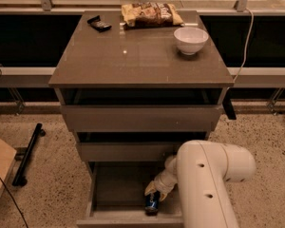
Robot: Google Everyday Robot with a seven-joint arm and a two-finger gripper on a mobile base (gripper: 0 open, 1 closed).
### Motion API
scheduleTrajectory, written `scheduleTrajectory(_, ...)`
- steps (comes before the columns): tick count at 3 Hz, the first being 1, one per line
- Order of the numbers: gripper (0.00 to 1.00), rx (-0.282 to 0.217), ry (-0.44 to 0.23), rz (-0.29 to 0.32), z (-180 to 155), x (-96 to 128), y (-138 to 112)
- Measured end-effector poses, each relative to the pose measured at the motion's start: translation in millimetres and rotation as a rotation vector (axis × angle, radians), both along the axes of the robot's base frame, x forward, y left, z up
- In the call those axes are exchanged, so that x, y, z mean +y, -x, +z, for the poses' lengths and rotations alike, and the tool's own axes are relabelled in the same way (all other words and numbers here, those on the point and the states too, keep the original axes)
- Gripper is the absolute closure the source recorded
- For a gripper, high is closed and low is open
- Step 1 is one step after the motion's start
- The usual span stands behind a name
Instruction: Pick pepsi can from bottom drawer and place on counter
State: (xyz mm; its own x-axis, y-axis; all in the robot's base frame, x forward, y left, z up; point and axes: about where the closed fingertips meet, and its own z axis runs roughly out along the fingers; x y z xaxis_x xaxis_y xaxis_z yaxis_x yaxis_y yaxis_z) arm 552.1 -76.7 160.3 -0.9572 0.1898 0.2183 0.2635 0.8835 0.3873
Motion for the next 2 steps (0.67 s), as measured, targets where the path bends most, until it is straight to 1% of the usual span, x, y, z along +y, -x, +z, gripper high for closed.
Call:
scheduleTrajectory(1,1.0,-0.011,-0.038,-0.009,14.6,-0.3,11.9)
scheduleTrajectory(2,1.0,-0.048,-0.083,-0.038,42.4,-9.4,26.9)
